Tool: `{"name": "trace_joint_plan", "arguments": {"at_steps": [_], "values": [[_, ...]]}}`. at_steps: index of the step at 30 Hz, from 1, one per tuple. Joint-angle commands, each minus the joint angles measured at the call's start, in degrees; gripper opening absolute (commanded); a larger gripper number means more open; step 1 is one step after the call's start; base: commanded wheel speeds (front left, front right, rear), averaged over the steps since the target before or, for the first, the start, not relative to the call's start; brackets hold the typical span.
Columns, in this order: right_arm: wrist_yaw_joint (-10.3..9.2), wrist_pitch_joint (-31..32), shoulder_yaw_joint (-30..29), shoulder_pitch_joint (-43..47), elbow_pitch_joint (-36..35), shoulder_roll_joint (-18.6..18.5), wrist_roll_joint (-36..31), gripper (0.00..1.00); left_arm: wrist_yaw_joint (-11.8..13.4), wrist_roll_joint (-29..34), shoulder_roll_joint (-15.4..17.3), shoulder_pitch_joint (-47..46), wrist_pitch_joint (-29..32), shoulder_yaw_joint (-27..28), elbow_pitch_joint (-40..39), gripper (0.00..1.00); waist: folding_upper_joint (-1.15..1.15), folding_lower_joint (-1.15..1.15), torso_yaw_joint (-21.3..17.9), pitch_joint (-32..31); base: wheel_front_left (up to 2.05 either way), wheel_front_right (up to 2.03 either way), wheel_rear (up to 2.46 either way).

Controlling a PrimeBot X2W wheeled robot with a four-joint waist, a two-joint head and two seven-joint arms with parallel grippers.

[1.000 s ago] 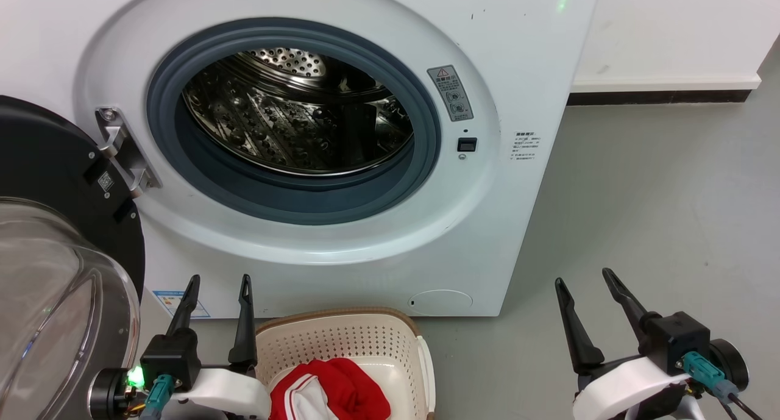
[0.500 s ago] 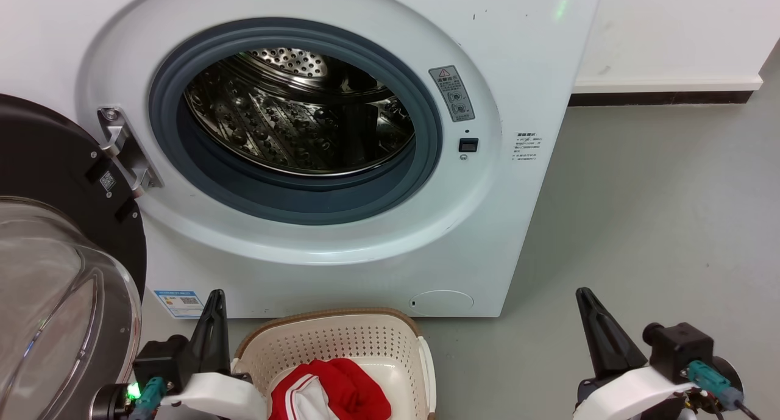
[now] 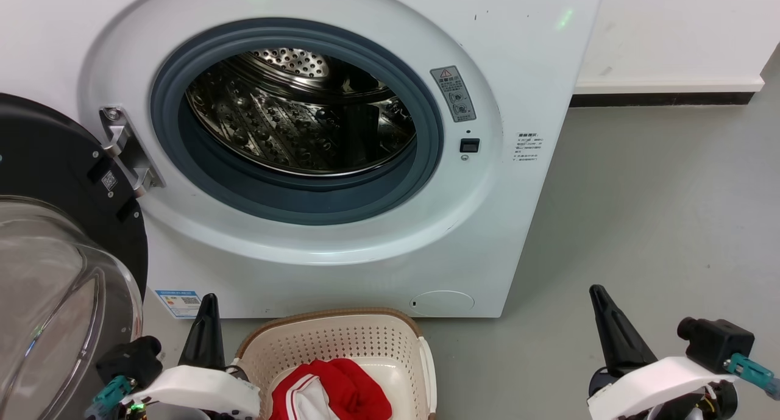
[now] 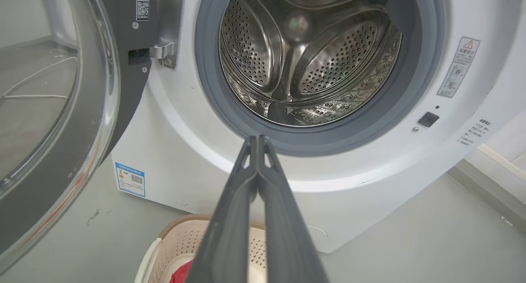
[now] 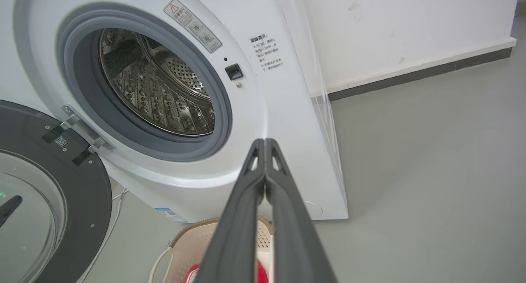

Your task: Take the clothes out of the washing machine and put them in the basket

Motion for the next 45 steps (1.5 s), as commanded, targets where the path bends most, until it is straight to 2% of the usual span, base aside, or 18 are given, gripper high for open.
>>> {"name": "trace_joint_plan", "arguments": {"at_steps": [1, 21, 45], "values": [[-0.01, 0.1, -0.3, -1.8, -0.4, -0.5, 2.9, 0.0, -0.2, -2.6, 0.1, -1.7, 0.5, 0.3, -0.8, 0.0, 0.0, 0.0, 0.0, 0.0, 0.0, 0.0, 0.0], [-0.01, 1.8, -1.8, -3.5, 1.8, -1.2, 21.8, 0.0, -1.6, -20.7, -0.3, -2.8, 4.8, 1.5, -0.1, 0.0, 0.0, 0.0, 0.2, -0.1, 0.0, 0.0, 0.0], [-0.01, 3.8, -3.8, -5.1, 4.0, -1.4, 39.5, 0.0, -2.9, -38.0, -0.6, -3.9, 9.1, 2.8, 0.8, 0.0, 0.0, 0.0, 0.4, -0.2, 0.0, 0.0, 0.0]]}}
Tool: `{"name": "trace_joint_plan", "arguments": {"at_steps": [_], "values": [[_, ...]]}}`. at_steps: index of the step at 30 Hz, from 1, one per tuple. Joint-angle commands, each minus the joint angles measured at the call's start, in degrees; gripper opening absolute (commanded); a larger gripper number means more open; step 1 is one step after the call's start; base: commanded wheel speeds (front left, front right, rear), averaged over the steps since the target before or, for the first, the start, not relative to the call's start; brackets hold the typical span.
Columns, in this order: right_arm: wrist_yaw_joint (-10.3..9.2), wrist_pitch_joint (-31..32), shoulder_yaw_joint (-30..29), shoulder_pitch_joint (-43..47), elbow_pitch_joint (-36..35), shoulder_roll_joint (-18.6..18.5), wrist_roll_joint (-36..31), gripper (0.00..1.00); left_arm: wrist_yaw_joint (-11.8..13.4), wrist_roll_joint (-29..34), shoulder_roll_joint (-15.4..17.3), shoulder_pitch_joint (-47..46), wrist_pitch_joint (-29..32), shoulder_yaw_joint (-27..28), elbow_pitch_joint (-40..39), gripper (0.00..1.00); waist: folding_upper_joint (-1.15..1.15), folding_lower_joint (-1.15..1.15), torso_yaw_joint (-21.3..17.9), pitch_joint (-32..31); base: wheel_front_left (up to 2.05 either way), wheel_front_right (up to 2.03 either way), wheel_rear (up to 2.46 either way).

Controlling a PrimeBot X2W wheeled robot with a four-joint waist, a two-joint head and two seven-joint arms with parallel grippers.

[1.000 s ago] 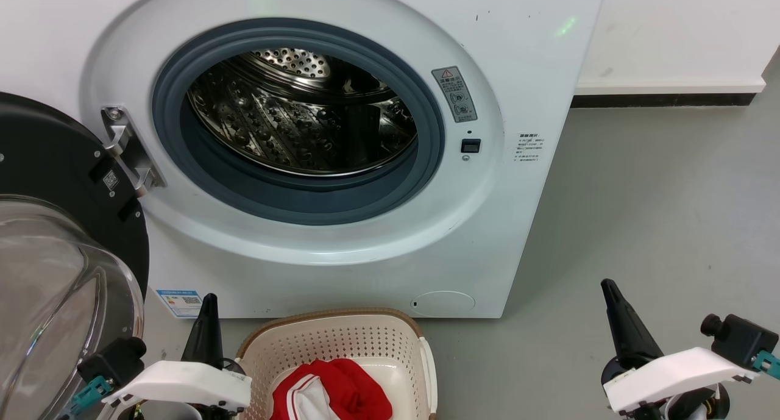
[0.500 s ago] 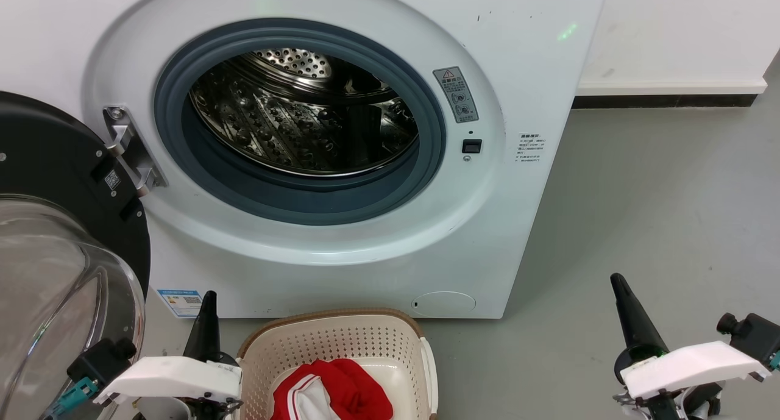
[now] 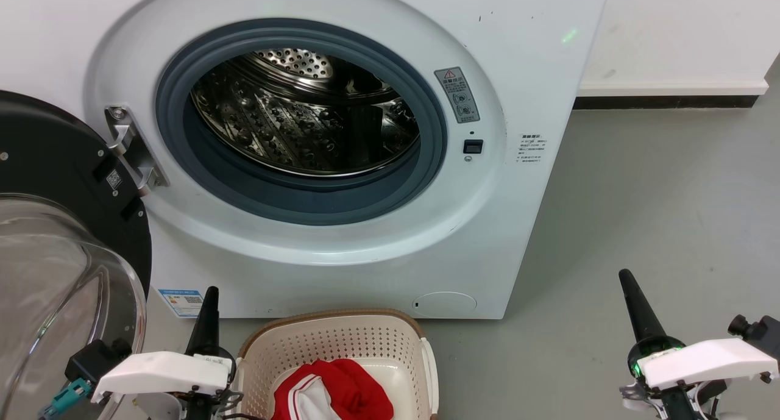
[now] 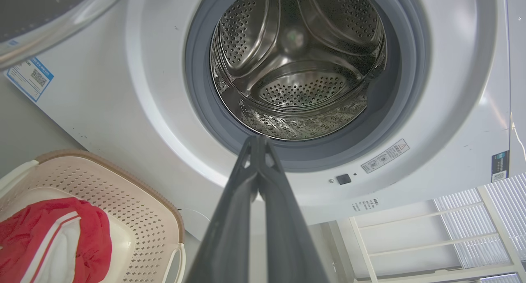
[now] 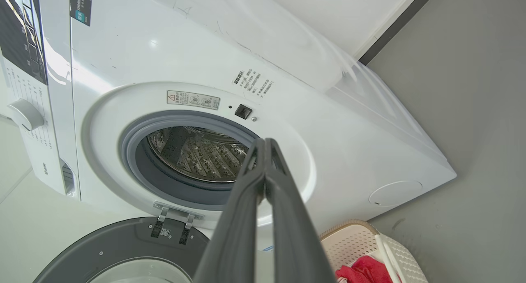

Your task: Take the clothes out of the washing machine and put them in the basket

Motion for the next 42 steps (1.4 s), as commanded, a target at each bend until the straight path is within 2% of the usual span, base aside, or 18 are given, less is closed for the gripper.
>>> {"name": "trace_joint_plan", "arguments": {"at_steps": [1, 42], "values": [[0.0, 0.3, -0.3, -1.5, -0.1, -0.4, 2.3, 0.0, -0.4, -2.1, 0.1, -1.3, 0.5, 0.4, -0.2, 0.0, 0.0, 0.0, 0.0, 0.0, 0.0, 0.0, 0.0], [-0.01, 3.5, -3.7, -3.5, 2.9, 0.0, 24.5, 0.0, -2.1, -24.5, -0.4, -2.6, 6.0, 2.0, 1.0, 0.0, 0.0, 0.0, 0.4, -0.2, 0.0, 0.0, 0.0]]}}
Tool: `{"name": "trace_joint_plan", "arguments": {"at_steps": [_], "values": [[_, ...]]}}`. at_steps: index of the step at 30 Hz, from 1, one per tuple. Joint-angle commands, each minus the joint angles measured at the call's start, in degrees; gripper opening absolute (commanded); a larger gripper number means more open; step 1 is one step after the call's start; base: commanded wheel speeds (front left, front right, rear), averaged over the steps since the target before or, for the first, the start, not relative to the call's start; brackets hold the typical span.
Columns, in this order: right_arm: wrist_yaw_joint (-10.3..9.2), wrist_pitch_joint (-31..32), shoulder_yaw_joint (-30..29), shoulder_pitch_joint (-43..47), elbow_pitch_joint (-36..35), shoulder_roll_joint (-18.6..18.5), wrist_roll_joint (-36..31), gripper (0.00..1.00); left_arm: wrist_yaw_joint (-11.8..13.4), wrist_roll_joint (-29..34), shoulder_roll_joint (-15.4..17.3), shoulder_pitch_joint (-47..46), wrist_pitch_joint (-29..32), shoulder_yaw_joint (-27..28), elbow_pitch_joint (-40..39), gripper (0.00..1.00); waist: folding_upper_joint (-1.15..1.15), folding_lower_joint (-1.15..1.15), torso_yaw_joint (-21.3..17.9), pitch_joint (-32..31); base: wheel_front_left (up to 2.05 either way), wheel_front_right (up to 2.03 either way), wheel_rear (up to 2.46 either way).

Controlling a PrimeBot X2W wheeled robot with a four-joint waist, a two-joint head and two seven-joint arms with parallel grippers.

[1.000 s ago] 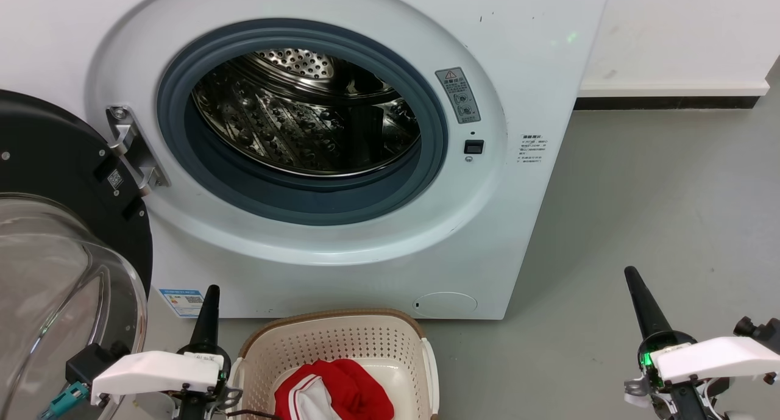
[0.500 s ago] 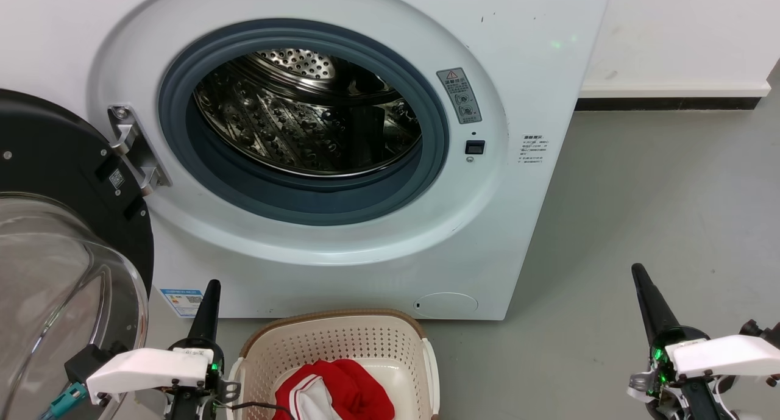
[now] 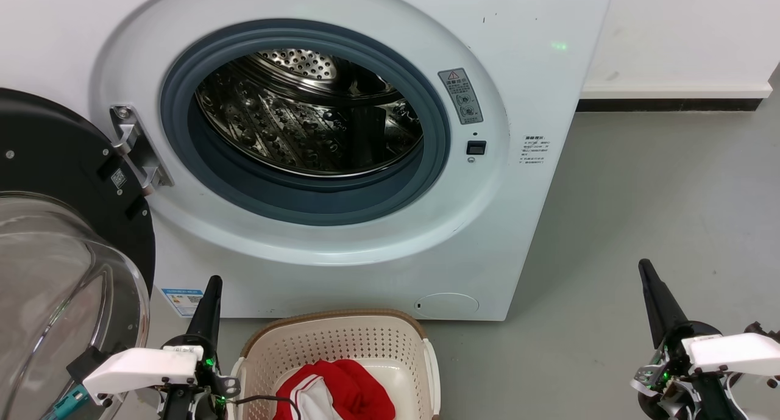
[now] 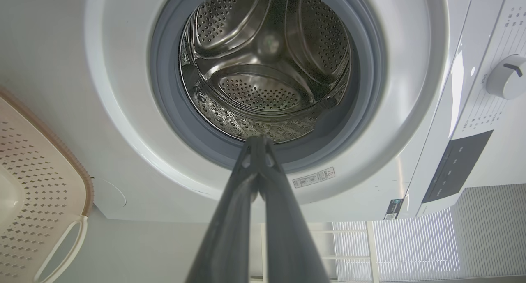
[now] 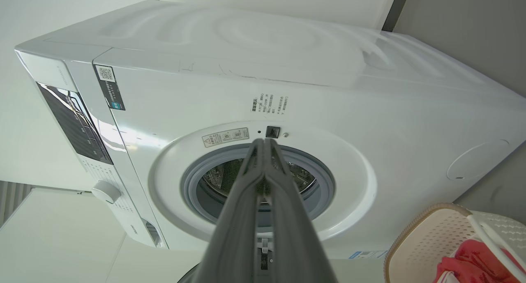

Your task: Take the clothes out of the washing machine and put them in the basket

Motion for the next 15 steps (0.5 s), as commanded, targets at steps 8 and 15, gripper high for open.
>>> {"name": "trace_joint_plan", "arguments": {"at_steps": [8, 15], "values": [[-0.02, 0.8, -0.8, -1.4, 0.6, 0.1, 4.3, 0.0, -0.6, -4.3, -0.1, -1.0, 1.1, 0.5, 0.2, 0.0, 0.0, 0.0, 0.1, 0.0, 0.0, 0.0, 0.0], [-0.02, 1.2, -1.3, -1.5, 1.0, 0.2, 7.1, 0.0, -0.7, -7.1, -0.2, -1.2, 1.8, 0.7, 0.3, 0.0, 0.0, 0.0, 0.2, -0.1, 0.0, 0.0, 0.0]]}}
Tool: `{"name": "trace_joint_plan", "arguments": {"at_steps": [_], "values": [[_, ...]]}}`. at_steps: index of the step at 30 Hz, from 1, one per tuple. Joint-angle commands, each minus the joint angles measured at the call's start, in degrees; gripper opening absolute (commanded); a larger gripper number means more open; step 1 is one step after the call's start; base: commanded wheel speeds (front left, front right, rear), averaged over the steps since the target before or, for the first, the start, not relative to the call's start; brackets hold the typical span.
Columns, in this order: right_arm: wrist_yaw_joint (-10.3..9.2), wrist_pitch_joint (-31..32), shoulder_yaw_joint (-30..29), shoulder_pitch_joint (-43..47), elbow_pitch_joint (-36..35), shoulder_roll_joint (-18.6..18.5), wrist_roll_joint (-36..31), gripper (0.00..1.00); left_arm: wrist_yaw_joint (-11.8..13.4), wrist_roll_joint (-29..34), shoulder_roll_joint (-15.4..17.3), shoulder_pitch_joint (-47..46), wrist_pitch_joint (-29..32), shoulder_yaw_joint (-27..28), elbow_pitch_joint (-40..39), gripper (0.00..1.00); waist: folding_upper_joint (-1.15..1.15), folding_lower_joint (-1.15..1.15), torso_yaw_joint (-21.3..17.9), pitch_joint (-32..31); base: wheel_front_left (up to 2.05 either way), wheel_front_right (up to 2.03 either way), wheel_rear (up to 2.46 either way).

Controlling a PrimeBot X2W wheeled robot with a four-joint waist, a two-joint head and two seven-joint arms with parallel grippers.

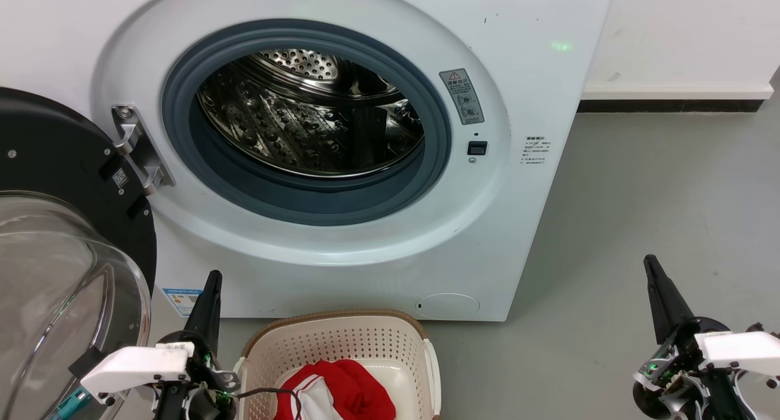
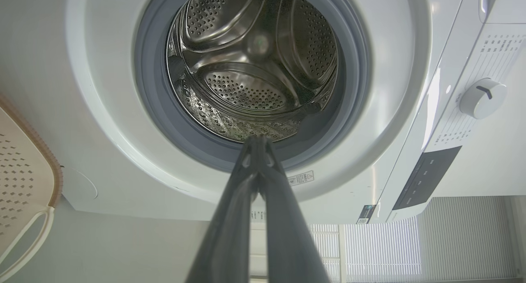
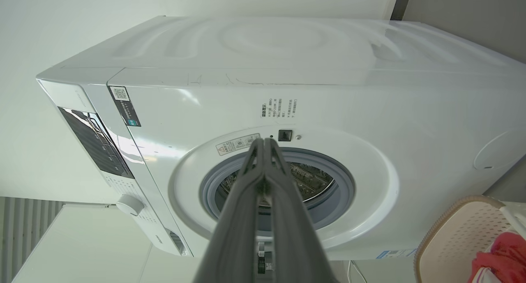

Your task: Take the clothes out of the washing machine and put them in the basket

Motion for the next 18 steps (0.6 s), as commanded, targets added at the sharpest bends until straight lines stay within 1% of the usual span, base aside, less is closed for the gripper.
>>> {"name": "trace_joint_plan", "arguments": {"at_steps": [1, 18], "values": [[-0.02, 0.4, -0.3, -0.7, 0.3, 0.2, 1.3, 0.0, -0.3, -1.2, -0.1, -0.6, 0.4, 0.3, 0.1, 0.0, 0.0, 0.0, 0.0, 0.0, 0.0, 0.0, 0.0], [-0.02, 0.8, -0.7, -0.8, 0.4, 0.5, 1.2, 0.0, -0.3, -1.7, -0.1, -0.5, 0.6, 0.3, 0.1, 0.0, 0.0, 0.0, 0.0, 0.0, 0.0, 0.0, 0.0]]}}
